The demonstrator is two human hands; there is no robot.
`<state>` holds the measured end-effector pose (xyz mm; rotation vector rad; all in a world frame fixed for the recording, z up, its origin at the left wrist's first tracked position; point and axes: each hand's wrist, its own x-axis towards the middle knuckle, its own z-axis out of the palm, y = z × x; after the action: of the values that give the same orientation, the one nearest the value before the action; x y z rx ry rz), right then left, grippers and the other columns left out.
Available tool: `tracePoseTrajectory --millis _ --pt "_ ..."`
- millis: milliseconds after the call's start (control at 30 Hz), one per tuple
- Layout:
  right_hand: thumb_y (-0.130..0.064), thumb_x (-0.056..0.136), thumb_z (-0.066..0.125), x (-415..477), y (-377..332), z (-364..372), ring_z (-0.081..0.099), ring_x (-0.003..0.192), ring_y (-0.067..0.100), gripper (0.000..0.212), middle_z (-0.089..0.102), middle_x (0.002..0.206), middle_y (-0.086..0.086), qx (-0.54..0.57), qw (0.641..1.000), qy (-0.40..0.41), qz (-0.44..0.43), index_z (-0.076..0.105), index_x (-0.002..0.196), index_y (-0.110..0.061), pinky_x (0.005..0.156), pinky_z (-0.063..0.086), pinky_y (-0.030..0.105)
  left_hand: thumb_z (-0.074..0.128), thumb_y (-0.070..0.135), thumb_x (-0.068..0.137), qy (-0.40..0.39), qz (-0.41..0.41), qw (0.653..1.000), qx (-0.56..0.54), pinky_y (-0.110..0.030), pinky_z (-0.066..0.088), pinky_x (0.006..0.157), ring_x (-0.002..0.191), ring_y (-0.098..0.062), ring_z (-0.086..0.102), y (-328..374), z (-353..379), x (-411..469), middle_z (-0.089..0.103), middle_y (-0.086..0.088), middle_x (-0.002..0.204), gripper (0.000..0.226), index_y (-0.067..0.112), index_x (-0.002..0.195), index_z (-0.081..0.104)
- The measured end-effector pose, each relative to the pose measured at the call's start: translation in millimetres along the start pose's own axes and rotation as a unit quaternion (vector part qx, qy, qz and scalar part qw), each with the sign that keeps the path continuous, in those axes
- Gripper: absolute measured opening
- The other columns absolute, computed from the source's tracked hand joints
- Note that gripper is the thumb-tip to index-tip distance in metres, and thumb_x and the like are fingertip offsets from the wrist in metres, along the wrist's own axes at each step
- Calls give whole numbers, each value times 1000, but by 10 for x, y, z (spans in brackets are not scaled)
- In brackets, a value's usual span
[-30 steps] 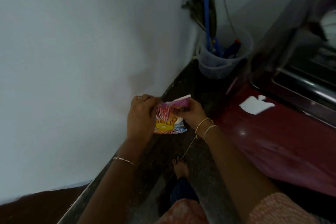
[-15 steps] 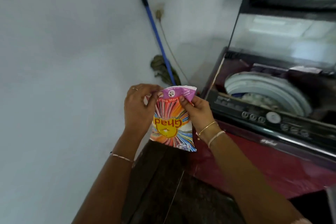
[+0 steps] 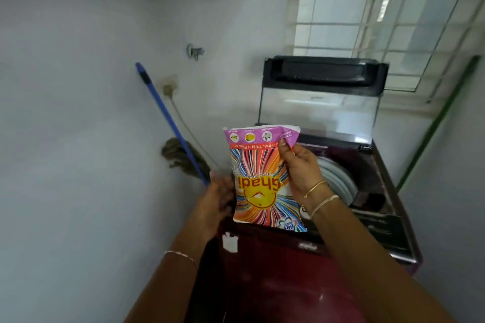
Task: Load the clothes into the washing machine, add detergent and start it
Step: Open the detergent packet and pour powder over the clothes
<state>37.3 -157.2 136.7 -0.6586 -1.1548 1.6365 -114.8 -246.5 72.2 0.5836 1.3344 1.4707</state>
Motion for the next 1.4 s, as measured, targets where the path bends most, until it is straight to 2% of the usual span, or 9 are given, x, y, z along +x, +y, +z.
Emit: tracePoseTrajectory --millis 100,367,633,900,1000,1067,1133,1300,1400 --pt "-22 94 54 193 -265 -239 70 65 14 26 74 72 2 -6 1000 -3 -4 64 96 2 62 56 26 15 66 94 -51 -82 995 7 -49 26 111 136 -25 38 -122 384 160 49 -2 140 72 17 139 45" --pt "-29 96 49 631 -811 -765 70 70 19 28 73 75 6 23 999 -35 15 64 94 -5 71 59 35 28 68 91 -96 -172 980 31 -41 48 89 109 -28 65 -266 1114 511 71 -8 114 68 19 122 64" --pt "-46 92 49 879 -969 -1037 64 100 37 56 65 110 21 37 996 -24 72 57 123 0 94 49 53 33 67 77 -261 -177 940 -133 -29 53 63 91 -31 69 -456 1606 592 59 -19 131 81 8 120 67" --pt "-49 94 46 1248 -970 -1186 70 78 24 47 72 85 9 76 992 -39 97 67 100 -8 75 59 39 82 50 54 -338 -181 880 -279 -27 58 53 78 -32 70 -426 1964 894 63 -20 119 86 4 124 63" --pt "-47 95 44 1447 -896 -1240 71 68 20 45 73 73 4 88 990 -39 101 68 87 -10 67 59 34 69 55 70 -307 -218 864 -335 -29 56 45 67 -31 70 -423 2011 1043 60 -22 119 81 1 129 57" --pt "-46 96 43 1585 -848 -1257 70 65 18 44 72 69 3 86 990 -36 103 67 83 -11 65 60 33 54 62 79 -291 -227 857 -359 -28 55 45 69 -29 70 -449 1992 1203 54 -20 127 83 4 139 47" --pt "-46 95 43 1728 -803 -1257 69 63 17 44 71 67 2 85 990 -34 110 66 82 -11 66 59 32 81 51 62 -297 -220 851 -373 -29 57 48 76 -31 71 -458 1976 1373 55 -20 129 94 4 138 49" --pt "-45 92 48 2124 -693 -1204 67 66 17 42 67 74 5 71 990 9 124 64 90 -7 66 57 31 87 25 64 -375 -242 744 -498 -48 58 70 111 -49 59 -321 1948 1683 44 -24 143 88 2 138 46" --pt "-41 93 48 2334 -640 -1230 64 71 18 38 66 71 4 47 991 17 120 64 79 -10 69 55 33 85 26 68 -378 -228 755 -485 -47 58 74 112 -45 60 -426 1919 2005 51 -27 135 85 5 138 42"
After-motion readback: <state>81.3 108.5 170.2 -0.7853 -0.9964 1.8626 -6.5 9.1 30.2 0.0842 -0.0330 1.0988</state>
